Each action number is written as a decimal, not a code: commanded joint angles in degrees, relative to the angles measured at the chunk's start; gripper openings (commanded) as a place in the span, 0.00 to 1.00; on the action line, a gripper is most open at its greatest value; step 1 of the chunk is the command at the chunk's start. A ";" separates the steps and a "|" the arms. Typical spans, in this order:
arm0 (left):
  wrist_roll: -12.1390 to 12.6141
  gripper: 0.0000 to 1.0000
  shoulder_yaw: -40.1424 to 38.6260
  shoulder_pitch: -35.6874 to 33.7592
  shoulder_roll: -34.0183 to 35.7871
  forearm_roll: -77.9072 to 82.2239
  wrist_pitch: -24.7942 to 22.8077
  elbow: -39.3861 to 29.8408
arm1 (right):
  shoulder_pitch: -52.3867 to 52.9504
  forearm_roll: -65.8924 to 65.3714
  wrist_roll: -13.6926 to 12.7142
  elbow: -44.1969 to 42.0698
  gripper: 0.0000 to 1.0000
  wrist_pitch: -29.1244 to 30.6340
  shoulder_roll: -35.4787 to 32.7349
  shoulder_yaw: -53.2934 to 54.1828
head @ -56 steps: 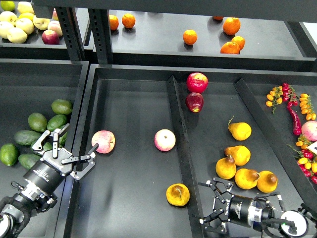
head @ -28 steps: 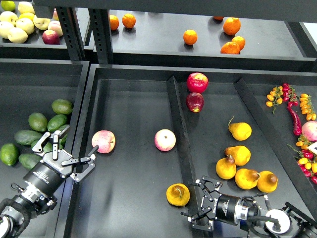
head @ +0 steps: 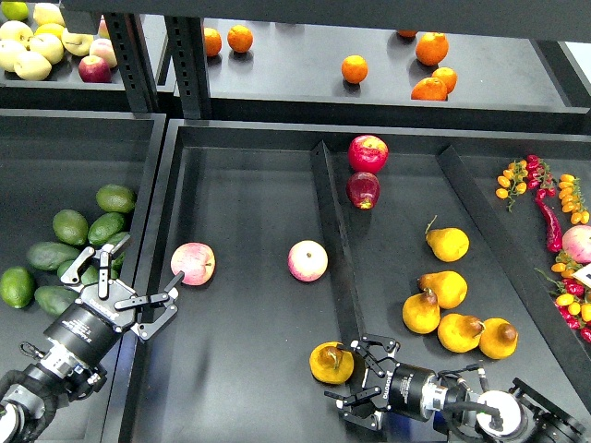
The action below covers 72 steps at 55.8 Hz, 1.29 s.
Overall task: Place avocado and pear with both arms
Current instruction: 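Lower the right gripper over the yellow-orange pear nearest the robot, then close the right gripper on the yellow-orange pear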
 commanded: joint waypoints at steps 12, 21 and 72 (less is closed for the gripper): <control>0.00 0.99 -0.08 0.00 0.00 0.02 0.00 0.00 | -0.04 -0.39 0.00 -0.50 0.39 0.00 1.28 1.37; 0.00 0.99 -0.08 0.00 0.00 0.02 0.00 0.00 | -0.04 -0.66 0.00 -1.82 0.30 0.00 1.72 2.08; 0.00 1.00 0.00 0.70 0.00 0.02 0.00 -0.09 | -0.04 -2.59 0.00 -3.32 0.79 0.00 2.42 2.69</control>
